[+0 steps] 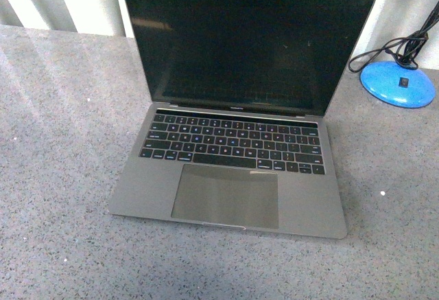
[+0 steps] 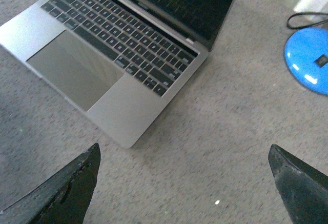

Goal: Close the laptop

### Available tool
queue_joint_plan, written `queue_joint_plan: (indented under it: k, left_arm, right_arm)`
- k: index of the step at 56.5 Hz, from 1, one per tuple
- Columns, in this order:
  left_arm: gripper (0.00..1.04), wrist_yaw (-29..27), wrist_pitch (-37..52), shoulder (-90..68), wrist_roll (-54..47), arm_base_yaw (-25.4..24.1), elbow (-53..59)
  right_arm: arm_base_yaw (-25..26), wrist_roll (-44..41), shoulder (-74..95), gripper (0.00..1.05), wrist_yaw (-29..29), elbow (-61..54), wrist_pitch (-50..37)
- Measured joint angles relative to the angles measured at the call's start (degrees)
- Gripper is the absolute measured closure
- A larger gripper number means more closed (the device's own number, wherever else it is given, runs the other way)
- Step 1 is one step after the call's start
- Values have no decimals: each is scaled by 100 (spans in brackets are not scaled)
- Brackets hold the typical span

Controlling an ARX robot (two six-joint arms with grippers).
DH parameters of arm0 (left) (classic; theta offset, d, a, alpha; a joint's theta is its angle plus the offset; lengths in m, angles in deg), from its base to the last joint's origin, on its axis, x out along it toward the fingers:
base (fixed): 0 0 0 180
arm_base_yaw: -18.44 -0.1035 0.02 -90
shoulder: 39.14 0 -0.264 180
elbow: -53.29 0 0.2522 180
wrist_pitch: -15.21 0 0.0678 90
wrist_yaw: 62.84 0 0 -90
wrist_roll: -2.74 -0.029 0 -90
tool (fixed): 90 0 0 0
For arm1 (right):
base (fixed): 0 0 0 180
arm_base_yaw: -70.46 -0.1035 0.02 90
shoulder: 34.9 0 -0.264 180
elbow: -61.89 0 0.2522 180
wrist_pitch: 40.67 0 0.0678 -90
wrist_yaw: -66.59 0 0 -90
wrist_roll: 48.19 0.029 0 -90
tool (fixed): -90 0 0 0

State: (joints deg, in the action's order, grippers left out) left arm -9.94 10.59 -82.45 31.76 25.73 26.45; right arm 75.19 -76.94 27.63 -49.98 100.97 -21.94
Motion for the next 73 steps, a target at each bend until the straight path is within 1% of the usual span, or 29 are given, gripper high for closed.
queue_joint_plan:
  k: [3,6,11,14,19,21,23,27,40,47,52,53,54,57,60,64,66,67,69,71,73]
  left_arm:
    - [7,256,457,-433,-243,-138,-70]
    - [7,636,1071,-1071,-599,-350,-229]
    - [7,1058,1700,-1845,-1051,-654,-549]
    - [7,1231,1853,-2107,-1220,-758,-726]
    - [7,1882,2070,-2492,-1554,-883,-1054]
    - [7,2055,2151,-2621,-1711,-901,-1174]
    - [7,2376,2175,-2870,-1902,-916,-1449]
    - [7,2645,2153,-3316,-2251,-870,-1993]
    - [7,3104,1882,-4227,-3021,-586,-3292]
    - [7,3451,1537,-4839,-3517,-310,-4070]
    - [24,3523,1401,-5193,-3827,-92,-4463]
    - [26,3526,1399,-5222,-3858,-70,-4494]
    - [30,3530,1386,-5281,-3930,-26,-4555]
    - [44,3661,1322,-5477,-4153,138,-4734]
    - [55,3803,1235,-5611,-4343,247,-4841]
    - [65,3963,1097,-5724,-4559,339,-4942]
    - [73,4068,988,-5805,-4710,398,-5018]
    - [74,4094,962,-5825,-4747,409,-5038]
    - [81,4177,859,-5910,-4916,459,-5117]
    - [90,4231,774,-6017,-5145,522,-5211]
    - [96,4280,728,-6085,-5230,560,-5281]
  right_arm:
    - [-74,4,439,10,-2,267,-264]
    - [-149,35,868,10,66,549,-599]
    - [-249,44,1451,10,210,1021,-949]
    - [-289,22,1641,10,219,1220,-988]
    - [-356,-94,1934,10,247,1585,-979]
    - [-389,-170,2050,10,264,1744,-962]
    - [-435,-295,2184,10,293,1926,-968]
    - [-531,-501,2483,10,334,2308,-927]
    - [-763,-925,3099,10,245,3263,-621]
    - [-844,-1204,3434,10,229,3847,-264]
    - [-896,-1309,3574,11,269,4076,-247]
    - [-901,-1309,3585,12,273,4092,-256]
    - [-907,-1309,3604,15,278,4120,-280]
    - [-929,-1335,3672,29,267,4238,-286]
    - [-938,-1346,3733,40,273,4312,-282]
    - [-944,-1353,3803,52,291,4404,-223]
    - [-951,-1368,3838,57,291,4446,-195]
    - [-951,-1368,3858,61,293,4472,-179]
    - [-955,-1366,3901,66,304,4522,-131]
    - [-964,-1368,3963,75,304,4594,-92]
    - [-966,-1368,3998,80,297,4634,-79]
